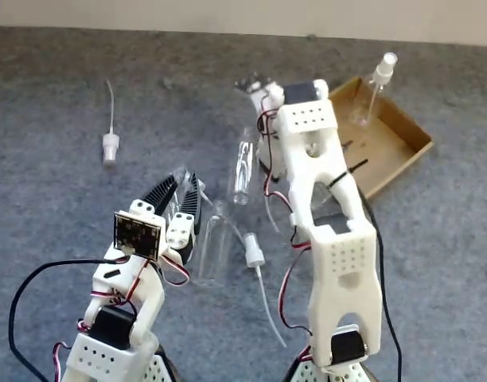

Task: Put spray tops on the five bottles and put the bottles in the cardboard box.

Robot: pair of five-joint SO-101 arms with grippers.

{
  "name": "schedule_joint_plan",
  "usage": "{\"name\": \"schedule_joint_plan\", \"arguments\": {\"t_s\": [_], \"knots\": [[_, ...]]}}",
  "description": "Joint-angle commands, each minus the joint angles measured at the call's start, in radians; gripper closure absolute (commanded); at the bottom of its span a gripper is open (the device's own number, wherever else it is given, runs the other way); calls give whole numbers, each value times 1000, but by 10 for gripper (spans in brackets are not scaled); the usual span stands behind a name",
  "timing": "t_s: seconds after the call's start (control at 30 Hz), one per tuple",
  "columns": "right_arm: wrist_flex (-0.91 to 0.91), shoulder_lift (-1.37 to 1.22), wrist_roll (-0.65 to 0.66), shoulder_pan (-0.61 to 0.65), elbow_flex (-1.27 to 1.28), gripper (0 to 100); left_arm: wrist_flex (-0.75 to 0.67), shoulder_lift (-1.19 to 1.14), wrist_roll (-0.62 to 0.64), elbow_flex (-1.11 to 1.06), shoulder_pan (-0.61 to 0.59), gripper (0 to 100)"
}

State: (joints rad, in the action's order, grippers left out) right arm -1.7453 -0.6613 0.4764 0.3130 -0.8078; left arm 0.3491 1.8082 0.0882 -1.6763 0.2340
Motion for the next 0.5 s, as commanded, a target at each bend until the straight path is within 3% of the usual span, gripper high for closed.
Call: {"name": "schedule_joint_plan", "arguments": {"t_s": [0.0, 0.47], "knots": [[-22, 199, 3, 7, 5, 799, -23, 1, 6, -18, -8, 995], [-13, 934, 2, 13, 539, 799, -5, 8, 6, -18, -8, 995]]}}
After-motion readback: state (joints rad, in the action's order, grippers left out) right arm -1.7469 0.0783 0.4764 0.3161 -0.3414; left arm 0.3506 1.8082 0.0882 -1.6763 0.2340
